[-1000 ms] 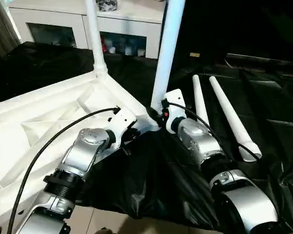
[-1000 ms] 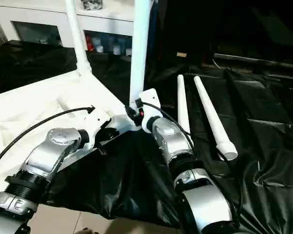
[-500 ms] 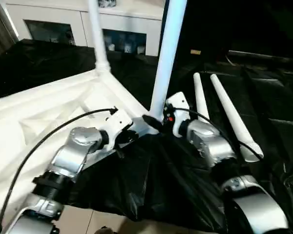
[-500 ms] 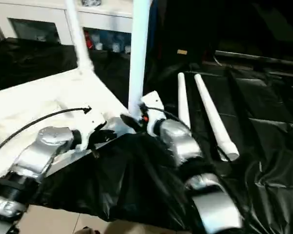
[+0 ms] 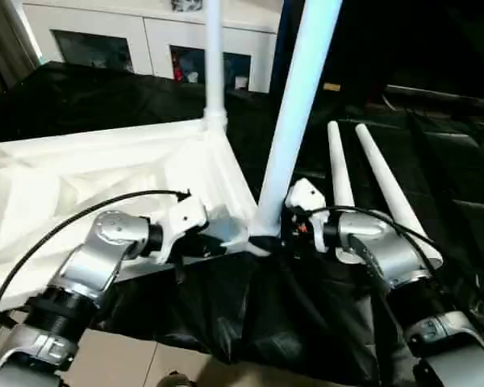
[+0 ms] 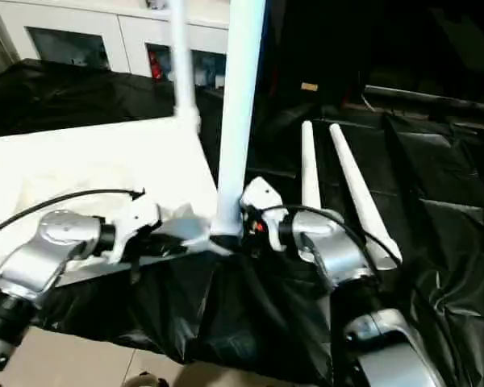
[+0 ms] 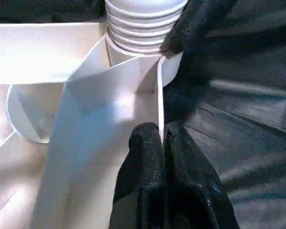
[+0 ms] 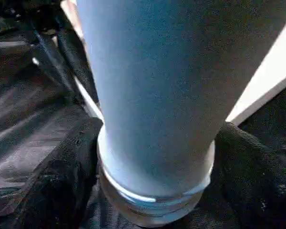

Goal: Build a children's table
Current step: Insert table leg to table base, then rotate leg to tighten

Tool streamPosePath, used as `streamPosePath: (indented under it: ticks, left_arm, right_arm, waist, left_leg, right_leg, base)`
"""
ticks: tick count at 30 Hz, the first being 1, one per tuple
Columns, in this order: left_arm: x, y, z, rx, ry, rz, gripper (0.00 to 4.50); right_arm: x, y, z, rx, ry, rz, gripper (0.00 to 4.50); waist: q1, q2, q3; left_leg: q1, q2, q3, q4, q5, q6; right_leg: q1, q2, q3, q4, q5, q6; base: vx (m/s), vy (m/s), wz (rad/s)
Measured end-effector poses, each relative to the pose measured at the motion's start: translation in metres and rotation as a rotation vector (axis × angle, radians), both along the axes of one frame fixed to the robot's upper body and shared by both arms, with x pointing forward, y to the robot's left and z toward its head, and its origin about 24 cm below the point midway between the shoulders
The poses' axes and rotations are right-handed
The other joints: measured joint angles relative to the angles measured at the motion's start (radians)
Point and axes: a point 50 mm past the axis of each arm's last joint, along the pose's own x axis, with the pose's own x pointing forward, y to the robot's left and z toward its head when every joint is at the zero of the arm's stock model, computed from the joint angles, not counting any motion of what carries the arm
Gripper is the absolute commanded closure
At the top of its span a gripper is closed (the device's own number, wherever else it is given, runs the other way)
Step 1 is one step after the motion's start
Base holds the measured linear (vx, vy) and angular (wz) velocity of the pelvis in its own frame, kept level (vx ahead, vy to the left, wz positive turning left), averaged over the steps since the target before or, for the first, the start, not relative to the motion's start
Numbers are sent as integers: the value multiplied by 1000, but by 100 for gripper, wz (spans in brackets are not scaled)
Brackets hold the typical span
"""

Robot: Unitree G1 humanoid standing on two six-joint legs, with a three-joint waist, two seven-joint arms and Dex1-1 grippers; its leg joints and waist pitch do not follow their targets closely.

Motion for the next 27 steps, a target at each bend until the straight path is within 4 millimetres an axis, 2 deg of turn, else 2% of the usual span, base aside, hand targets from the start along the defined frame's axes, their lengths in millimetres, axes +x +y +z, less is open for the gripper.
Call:
streamPosePath:
  ticks: [6,9,18,21,27]
  left_arm:
    - [-1,2,1,5,6,-15,450]
    - [-1,3,1,8,10,-20,450]
    - [-1,3,-1,5,18,-4,450]
    - [3,-2,-4,-16,8,61,450]
    - [23,-23,-9,-25,-39,252,450]
  right_arm:
    - [-1,3,2,-1,13,15,115]
    - [-2,3,2,-1,20,23,154]
    - [-3,8,0,11,32,13,172]
    - [1,11,-5,43,38,-87,173]
    - [21,25,-14,91,24,-446,173]
  waist:
    - [1,-1,0]
    - [2,-1,0]
    - [2,-1,0]
    - [-1,-1,0]
    - [-6,0,0]
  left_leg:
    - [0,0,0,2,0,0]
    - [0,0,0,2,0,0]
    - [0,1,0,4,0,0]
    - [1,1,0,9,0,0]
    - [3,1,0,11,0,-1]
  right_leg:
    - [0,0,0,1,0,0]
    - [0,0,0,1,0,0]
    - [0,0,0,4,0,0]
    - [0,0,1,9,0,0]
    - [0,0,1,12,3,-2]
  base:
    - [0,0,0]
    - [0,0,0]
    - [0,0,0]
    - [0,0,0]
    - [0,0,0]
